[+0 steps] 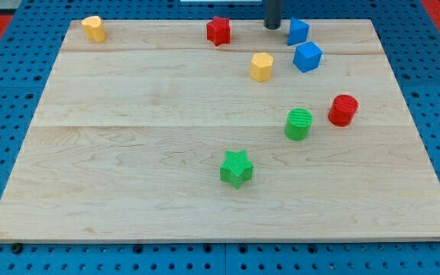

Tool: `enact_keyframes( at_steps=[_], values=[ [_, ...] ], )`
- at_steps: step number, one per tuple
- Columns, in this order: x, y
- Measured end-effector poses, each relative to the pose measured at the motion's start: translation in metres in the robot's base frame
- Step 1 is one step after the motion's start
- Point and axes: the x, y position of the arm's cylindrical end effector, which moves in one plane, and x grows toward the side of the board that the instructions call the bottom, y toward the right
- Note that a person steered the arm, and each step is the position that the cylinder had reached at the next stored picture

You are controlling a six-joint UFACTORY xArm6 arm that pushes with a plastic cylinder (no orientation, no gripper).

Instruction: Move the triangle to the top right corner

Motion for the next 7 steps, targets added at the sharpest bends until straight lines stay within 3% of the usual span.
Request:
enact_keyframes(
  at_steps=[1, 2, 4, 7],
  values=[
    [0.000, 0.037],
    [-0.016, 0.026],
    [-0.004, -0.049],
    [0.021, -0.036]
  ],
)
